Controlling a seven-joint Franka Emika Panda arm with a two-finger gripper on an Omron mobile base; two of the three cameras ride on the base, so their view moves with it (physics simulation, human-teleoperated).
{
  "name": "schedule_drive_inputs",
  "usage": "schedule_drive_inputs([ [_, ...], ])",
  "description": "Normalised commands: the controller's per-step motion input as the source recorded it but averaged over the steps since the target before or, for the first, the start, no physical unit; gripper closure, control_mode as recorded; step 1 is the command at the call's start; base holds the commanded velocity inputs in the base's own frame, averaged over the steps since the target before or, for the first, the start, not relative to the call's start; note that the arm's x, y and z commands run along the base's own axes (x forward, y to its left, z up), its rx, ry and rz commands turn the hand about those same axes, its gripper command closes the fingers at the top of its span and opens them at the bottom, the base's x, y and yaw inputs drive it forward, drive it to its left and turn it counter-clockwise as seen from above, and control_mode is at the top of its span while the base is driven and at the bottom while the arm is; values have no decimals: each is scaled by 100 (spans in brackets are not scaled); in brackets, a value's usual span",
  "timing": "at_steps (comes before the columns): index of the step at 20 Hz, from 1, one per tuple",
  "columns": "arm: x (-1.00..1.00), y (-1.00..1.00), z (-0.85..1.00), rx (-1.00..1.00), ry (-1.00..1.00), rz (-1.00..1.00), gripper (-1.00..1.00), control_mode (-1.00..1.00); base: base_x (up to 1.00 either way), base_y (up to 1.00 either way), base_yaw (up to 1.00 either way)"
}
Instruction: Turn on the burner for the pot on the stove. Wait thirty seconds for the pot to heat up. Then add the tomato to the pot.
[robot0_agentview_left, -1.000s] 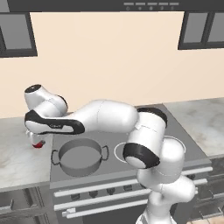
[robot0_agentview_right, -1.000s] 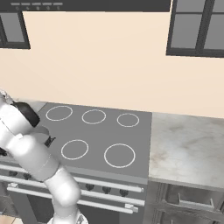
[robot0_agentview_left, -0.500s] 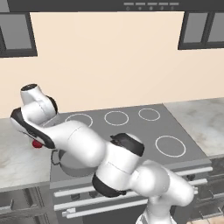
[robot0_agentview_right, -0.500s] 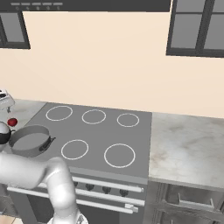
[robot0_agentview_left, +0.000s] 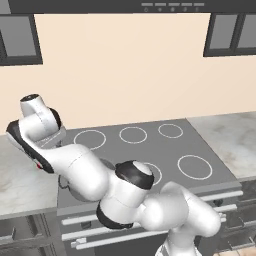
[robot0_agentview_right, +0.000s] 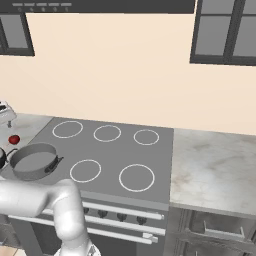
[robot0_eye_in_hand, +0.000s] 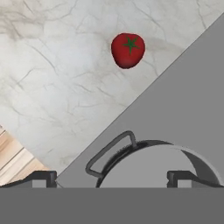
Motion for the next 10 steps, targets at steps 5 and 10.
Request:
schedule_drive_inputs([
  [5, 0, 0, -17, 0, -10, 0, -100, -100, 0, 0, 0],
  [10, 0, 0, -18, 0, -8, 0, -100, -100, 0, 0, 0],
])
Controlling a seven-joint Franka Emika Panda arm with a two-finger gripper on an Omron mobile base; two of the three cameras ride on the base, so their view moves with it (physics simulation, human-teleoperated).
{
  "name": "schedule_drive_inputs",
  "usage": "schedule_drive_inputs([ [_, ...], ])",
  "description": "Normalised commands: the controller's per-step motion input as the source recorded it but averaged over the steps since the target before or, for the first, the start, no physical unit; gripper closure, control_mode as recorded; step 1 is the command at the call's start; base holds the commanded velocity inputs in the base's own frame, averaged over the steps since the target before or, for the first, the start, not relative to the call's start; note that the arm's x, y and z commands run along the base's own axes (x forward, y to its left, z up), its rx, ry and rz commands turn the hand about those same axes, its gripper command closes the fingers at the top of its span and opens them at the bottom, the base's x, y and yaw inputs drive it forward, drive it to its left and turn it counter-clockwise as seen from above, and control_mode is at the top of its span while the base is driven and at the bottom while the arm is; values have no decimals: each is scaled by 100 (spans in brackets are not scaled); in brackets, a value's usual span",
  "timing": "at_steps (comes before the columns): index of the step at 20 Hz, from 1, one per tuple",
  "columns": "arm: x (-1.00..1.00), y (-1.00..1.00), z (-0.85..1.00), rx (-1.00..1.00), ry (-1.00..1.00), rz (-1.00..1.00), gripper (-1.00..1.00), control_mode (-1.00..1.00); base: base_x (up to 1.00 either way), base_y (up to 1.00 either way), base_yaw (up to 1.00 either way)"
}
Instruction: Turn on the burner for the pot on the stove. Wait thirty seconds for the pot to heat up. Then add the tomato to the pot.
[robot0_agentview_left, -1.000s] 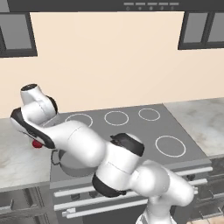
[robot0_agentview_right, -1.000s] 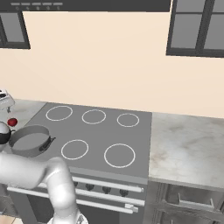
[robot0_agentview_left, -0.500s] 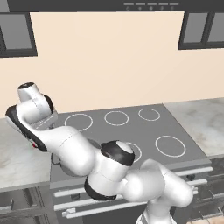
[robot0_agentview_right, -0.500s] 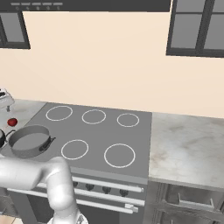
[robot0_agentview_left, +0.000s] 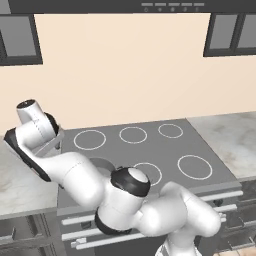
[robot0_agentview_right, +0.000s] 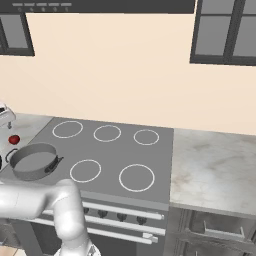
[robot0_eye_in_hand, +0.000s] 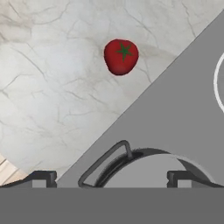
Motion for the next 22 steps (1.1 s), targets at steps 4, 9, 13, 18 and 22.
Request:
schedule_drive_inputs([
  [4, 0, 0, -18, 2, -4, 0, -100, -100, 0, 0, 0],
  [9, 0, 0, -9, 4, -3, 0, -100, -100, 0, 0, 0],
  [13, 0, 0, -6, 1, 0, 0, -100, -100, 0, 0, 0],
  [18, 9, 0, -16, 1, 0, 0, -100, -100, 0, 0, 0],
  [22, 22, 5, -19, 1, 0, 0, -100, -100, 0, 0, 0],
])
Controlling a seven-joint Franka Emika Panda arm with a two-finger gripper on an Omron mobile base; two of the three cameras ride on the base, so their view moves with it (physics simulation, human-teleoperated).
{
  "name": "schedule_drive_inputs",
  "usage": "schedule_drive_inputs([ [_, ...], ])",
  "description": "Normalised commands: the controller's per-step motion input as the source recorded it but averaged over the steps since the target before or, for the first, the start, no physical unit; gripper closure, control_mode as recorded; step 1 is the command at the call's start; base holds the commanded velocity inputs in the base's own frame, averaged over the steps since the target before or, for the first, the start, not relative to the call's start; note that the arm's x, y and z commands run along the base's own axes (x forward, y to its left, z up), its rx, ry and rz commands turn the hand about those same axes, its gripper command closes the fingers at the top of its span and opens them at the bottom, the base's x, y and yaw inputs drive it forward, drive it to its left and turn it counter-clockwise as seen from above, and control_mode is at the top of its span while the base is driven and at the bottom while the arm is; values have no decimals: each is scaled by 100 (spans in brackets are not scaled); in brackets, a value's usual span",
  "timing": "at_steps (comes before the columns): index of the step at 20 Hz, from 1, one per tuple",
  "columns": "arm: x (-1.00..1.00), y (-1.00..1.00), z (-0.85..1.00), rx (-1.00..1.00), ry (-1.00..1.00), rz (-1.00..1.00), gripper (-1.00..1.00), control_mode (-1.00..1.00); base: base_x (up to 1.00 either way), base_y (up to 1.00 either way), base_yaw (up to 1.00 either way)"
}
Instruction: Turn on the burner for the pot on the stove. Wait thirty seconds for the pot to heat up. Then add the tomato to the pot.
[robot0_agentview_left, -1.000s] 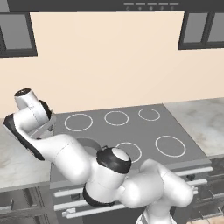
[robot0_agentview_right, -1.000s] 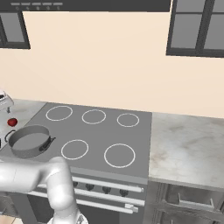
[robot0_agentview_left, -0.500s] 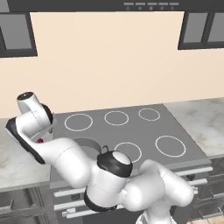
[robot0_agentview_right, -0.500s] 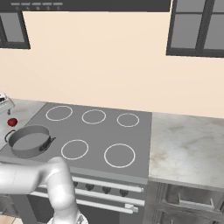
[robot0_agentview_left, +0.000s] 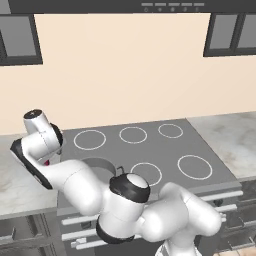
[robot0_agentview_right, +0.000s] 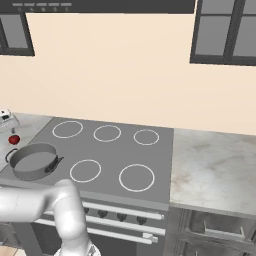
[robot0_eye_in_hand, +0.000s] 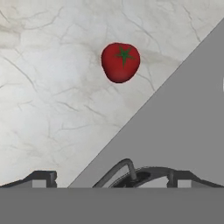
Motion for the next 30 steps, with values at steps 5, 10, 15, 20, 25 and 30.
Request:
schedule_drive_inputs([
  [5, 34, 16, -19, 1, 0, 0, -100, -100, 0, 0, 0],
  [10, 37, 30, -15, 6, 0, 0, -100, -100, 0, 0, 0],
  [15, 42, 43, -16, 7, 0, 0, -100, -100, 0, 0, 0],
  [20, 24, 23, -13, 2, 0, 0, -100, -100, 0, 0, 0],
  [25, 2, 0, 0, -1, 0, 0, -100, -100, 0, 0, 0],
  [30, 3, 0, -13, -5, 0, 0, -100, -100, 0, 0, 0],
])
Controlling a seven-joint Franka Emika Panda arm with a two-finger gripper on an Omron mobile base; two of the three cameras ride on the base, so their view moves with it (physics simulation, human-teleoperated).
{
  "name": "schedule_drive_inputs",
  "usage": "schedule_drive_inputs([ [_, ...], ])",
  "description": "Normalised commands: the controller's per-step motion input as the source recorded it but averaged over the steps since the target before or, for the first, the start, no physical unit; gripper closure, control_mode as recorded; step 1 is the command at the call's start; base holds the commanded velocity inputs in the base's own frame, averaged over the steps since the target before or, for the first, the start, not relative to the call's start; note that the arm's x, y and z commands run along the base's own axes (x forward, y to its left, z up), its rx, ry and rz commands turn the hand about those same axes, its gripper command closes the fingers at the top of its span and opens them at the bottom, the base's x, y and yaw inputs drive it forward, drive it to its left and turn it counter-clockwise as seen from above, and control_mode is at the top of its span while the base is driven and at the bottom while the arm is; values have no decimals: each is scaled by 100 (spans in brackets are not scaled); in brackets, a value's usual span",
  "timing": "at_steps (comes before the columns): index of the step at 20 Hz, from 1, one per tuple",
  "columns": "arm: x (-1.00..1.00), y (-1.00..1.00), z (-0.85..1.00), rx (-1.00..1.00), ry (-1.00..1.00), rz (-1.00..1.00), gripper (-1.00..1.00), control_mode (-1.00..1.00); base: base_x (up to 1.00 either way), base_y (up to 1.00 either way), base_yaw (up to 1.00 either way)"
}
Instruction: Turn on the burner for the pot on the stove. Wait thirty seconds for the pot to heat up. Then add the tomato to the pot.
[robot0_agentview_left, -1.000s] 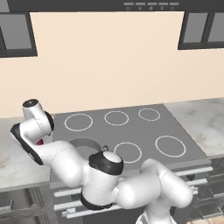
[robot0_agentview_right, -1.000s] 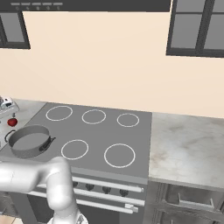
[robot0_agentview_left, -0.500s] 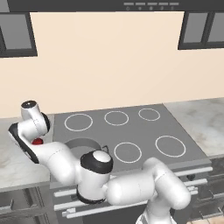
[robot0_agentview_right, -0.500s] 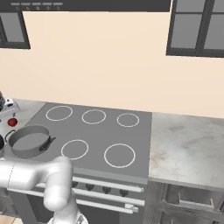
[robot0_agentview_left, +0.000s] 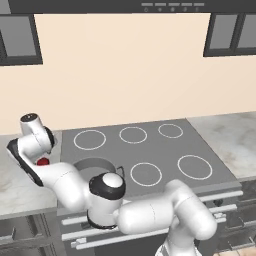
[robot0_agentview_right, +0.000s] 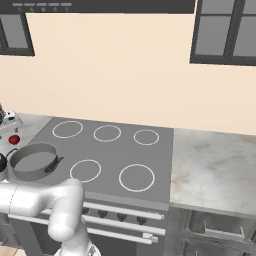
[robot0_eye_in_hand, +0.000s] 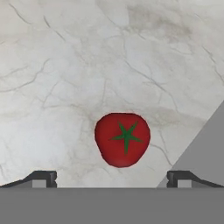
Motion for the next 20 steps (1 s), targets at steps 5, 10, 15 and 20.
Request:
schedule_drive_inputs([
  [5, 0, 0, -28, -6, 0, 0, -100, -100, 0, 0, 0],
  [10, 7, 0, -27, 0, 0, 0, -100, -100, 0, 0, 0],
  [15, 15, 0, -18, 0, 0, 0, -100, -100, 0, 0, 0],
  [20, 15, 11, -14, 0, 0, 0, -100, -100, 0, 0, 0],
])
